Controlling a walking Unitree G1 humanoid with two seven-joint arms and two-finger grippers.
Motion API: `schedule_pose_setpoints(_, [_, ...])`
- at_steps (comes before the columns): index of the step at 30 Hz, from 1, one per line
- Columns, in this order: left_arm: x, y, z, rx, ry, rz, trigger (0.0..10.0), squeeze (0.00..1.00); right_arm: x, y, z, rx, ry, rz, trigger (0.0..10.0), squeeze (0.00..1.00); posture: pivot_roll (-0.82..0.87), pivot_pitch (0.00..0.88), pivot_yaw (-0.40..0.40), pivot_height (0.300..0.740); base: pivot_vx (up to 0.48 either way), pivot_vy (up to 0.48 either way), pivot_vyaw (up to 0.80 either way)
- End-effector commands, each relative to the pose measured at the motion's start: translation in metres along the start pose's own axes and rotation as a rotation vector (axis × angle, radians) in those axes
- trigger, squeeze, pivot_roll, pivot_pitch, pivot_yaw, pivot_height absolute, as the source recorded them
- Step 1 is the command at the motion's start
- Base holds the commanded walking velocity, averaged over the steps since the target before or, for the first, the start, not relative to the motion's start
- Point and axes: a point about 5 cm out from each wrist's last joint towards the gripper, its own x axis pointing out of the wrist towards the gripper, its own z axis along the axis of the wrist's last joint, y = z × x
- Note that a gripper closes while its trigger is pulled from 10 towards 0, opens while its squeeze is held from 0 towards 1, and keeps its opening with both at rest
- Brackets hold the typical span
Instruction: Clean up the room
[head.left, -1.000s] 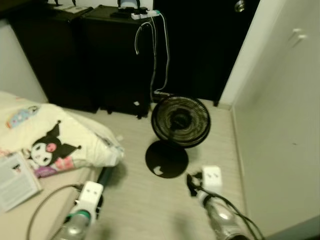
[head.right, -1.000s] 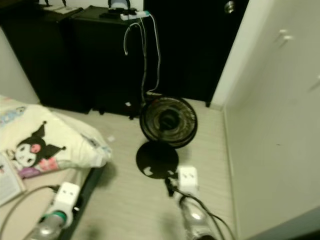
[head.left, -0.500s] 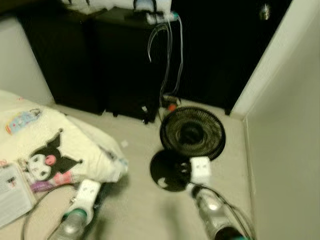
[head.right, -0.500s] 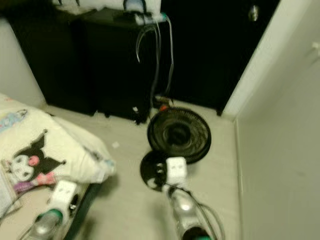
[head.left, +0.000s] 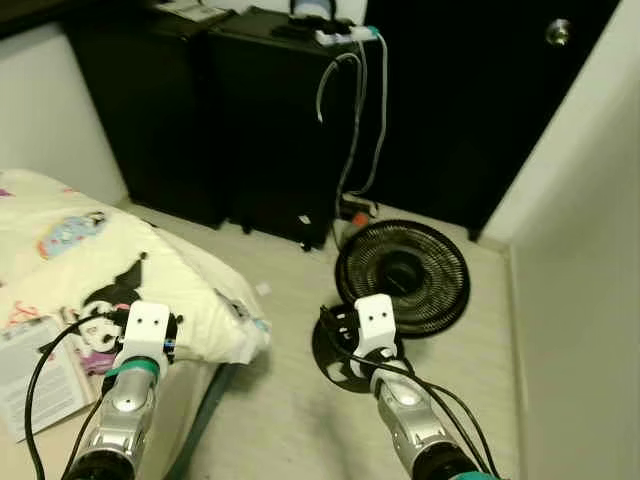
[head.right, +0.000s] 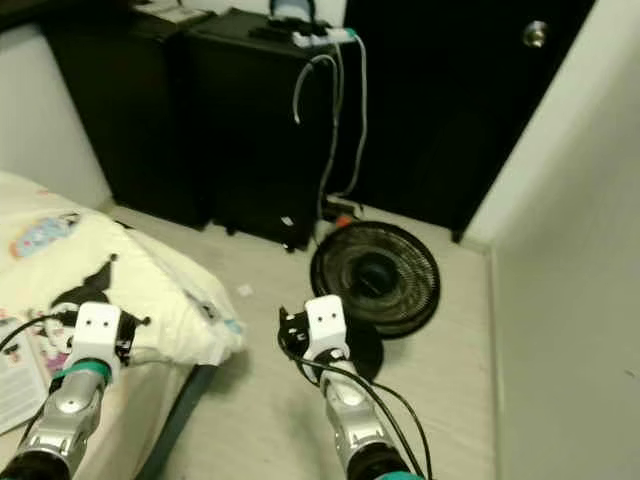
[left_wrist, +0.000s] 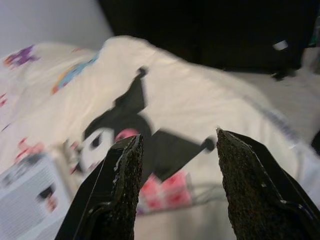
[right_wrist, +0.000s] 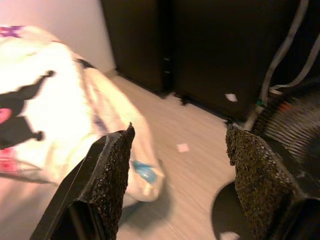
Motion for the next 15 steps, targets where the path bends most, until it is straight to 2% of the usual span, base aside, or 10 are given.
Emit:
schedule_pose_setpoints(1, [-0.006,-0.004,-0.013,0.022,0.052,-0.012,10.0,0.00,0.000,0.000,-0.001,0.003,0.010,-0.001,10.0,0.00,0.09,0.000,0.004,0.740,0.000,0.000,0.80])
schedule_pose_setpoints(4, [-0.011,-0.008,-0.020,0.030,0.072,-0.024,10.0,0.00,-0.001,-0.001,-0.002,0.009,0.014,-0.007,10.0,0.00,0.09,0.000,0.007,0.740,0.000,0.000,0.80])
schedule_pose_setpoints(15, [-0.015,-0.013,-0.026,0.055,0.098,-0.039,10.0,0.00,-0.004,0.001,-0.006,0.010,0.030,0.002,10.0,0.00,0.10,0.000,0.008,0.740,0.000,0.000,0.80])
